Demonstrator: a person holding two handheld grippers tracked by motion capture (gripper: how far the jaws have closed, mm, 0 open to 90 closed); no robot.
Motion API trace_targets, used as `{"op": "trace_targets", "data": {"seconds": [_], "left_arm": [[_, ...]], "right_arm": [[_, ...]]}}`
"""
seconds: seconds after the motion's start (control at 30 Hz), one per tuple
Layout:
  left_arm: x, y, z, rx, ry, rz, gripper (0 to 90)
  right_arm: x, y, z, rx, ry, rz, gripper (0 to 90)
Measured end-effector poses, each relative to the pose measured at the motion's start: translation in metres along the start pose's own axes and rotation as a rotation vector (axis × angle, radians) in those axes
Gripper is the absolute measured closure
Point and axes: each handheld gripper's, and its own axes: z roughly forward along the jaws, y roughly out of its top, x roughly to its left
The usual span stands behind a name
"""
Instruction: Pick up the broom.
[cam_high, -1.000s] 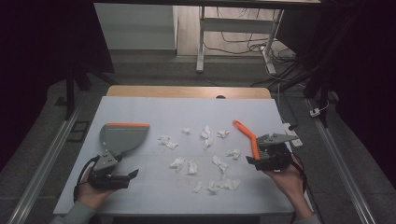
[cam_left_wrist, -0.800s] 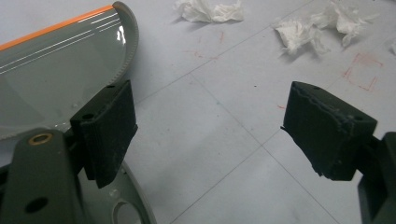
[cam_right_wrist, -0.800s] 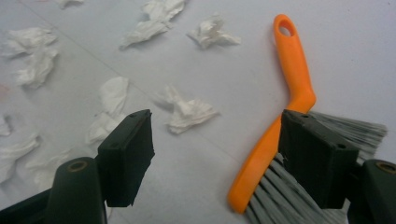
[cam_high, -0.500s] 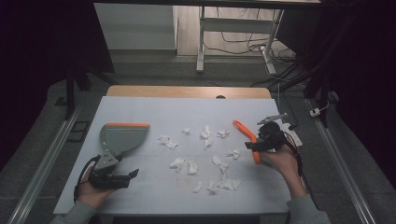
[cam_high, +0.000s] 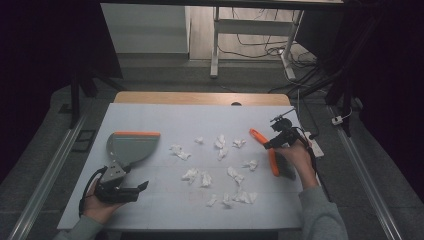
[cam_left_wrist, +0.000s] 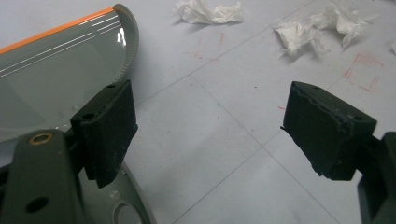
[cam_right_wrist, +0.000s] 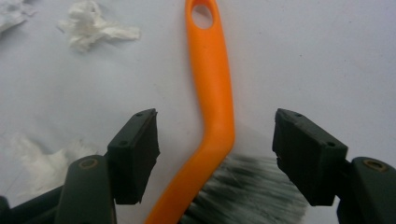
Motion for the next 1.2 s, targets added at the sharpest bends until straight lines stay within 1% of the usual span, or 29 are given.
{"op": "trace_targets", "data": {"seconds": [0.03, 0.07, 0.1, 0.13, 0.17, 0.2, 0.23, 0.27, 0.3, 0.4, 0.43, 0.47, 0.5, 0.53, 0.6, 0.63, 0.67, 0.7, 0.8, 0.83, 0.87, 0.9, 0.93, 0.97, 1.0, 1.1, 1.13, 1.17, 1.2], "left_arm": [[0.000, 0.000, -0.001, -0.004, 0.006, 0.002, 18.4], [0.000, 0.000, -0.001, -0.010, 0.011, 0.001, 18.4], [0.000, 0.000, -0.002, -0.016, 0.015, -0.001, 18.4], [0.000, -0.001, -0.003, -0.018, 0.016, -0.003, 18.4], [0.000, -0.001, -0.003, -0.021, 0.018, -0.003, 18.4], [0.000, -0.001, -0.003, -0.022, 0.019, -0.002, 18.4], [0.000, -0.001, -0.003, -0.021, 0.019, -0.001, 18.4], [0.000, -0.001, -0.003, -0.021, 0.018, -0.001, 18.4], [0.000, -0.001, -0.003, -0.020, 0.019, 0.000, 18.4], [-0.001, -0.001, -0.002, -0.017, 0.020, 0.007, 18.4], [-0.001, -0.001, -0.002, -0.017, 0.020, 0.007, 18.4], [-0.001, -0.001, -0.002, -0.017, 0.020, 0.007, 18.4], [-0.001, -0.002, -0.002, -0.017, 0.020, 0.007, 18.4], [0.000, -0.002, -0.002, -0.017, 0.021, 0.007, 18.4], [0.000, -0.002, -0.002, -0.016, 0.022, 0.005, 18.4], [0.000, -0.002, -0.003, -0.017, 0.022, 0.005, 18.4], [0.000, -0.002, -0.003, -0.020, 0.023, 0.005, 18.4], [0.000, -0.002, -0.004, -0.023, 0.023, 0.006, 18.4], [0.000, -0.002, -0.005, -0.029, 0.025, 0.004, 18.5], [0.000, -0.002, -0.005, -0.031, 0.026, 0.004, 18.6], [0.000, -0.002, -0.006, -0.034, 0.026, 0.004, 18.6], [0.000, -0.002, -0.006, -0.037, 0.028, 0.003, 18.7], [0.000, -0.002, -0.006, -0.039, 0.033, 0.006, 18.8], [-0.001, -0.002, -0.006, -0.040, 0.045, 0.011, 19.2], [-0.002, -0.001, -0.006, -0.041, 0.061, 0.021, 19.2], [-0.005, 0.001, -0.006, -0.044, 0.069, 0.039, 19.4], [-0.007, 0.002, -0.006, -0.044, 0.075, 0.047, 19.5], [-0.008, 0.004, -0.006, -0.047, 0.074, 0.052, 19.5], [-0.009, 0.006, -0.006, -0.053, 0.067, 0.051, 19.5]], "right_arm": [[-0.001, 0.003, 0.005, 0.024, 0.005, 0.005, 35.9], [-0.001, 0.003, 0.005, 0.024, 0.005, 0.005, 35.9], [-0.002, 0.004, 0.007, 0.037, 0.006, 0.008, 37.4], [-0.004, 0.005, 0.012, 0.064, 0.018, 0.015, 39.8], [-0.004, 0.005, 0.012, 0.064, 0.018, 0.015, 39.8], [-0.004, 0.005, 0.015, 0.078, 0.023, 0.018, 41.6], [-0.004, 0.005, 0.015, 0.078, 0.023, 0.018, 41.6], [-0.006, 0.005, 0.018, 0.097, 0.021, 0.021, 44.1], [-0.006, 0.005, 0.018, 0.097, 0.021, 0.021, 44.1], [-0.007, 0.005, 0.020, 0.124, 0.027, 0.027, 51.4], [-0.007, 0.005, 0.020, 0.133, 0.022, 0.018, 57.4], [-0.007, 0.005, 0.021, 0.136, 0.029, 0.023, 60.0], [-0.007, 0.005, 0.021, 0.136, 0.029, 0.023, 60.0], [-0.007, 0.005, 0.023, 0.139, 0.048, 0.031, 64.7], [-0.007, 0.005, 0.023, 0.141, 0.041, 0.031, 66.0], [-0.006, 0.006, 0.023, 0.140, 0.034, 0.040, 69.0], [-0.006, 0.006, 0.023, 0.140, 0.034, 0.040, 69.0], [-0.005, 0.006, 0.023, 0.139, 0.023, 0.023, 69.4], [-0.005, 0.005, 0.022, 0.138, 0.024, 0.020, 69.6], [-0.005, 0.004, 0.018, 0.117, 0.030, 0.019, 69.8], [-0.005, 0.004, 0.018, 0.117, 0.030, 0.019, 69.8], [-0.006, 0.004, 0.013, 0.099, 0.033, 0.018, 69.9], [-0.006, 0.003, 0.008, 0.075, 0.028, 0.010, 69.9], [-0.007, 0.002, -0.005, 0.017, 0.026, 0.004, 70.0], [-0.007, 0.002, -0.005, 0.017, 0.026, 0.004, 70.0], [-0.007, 0.000, -0.026, -0.065, 0.046, 0.015, 70.2], [-0.008, -0.002, -0.040, -0.115, 0.074, 0.023, 70.1], [-0.008, -0.002, -0.040, -0.115, 0.074, 0.023, 70.1], [-0.008, -0.004, -0.046, -0.147, 0.086, 0.031, 70.2]]}}
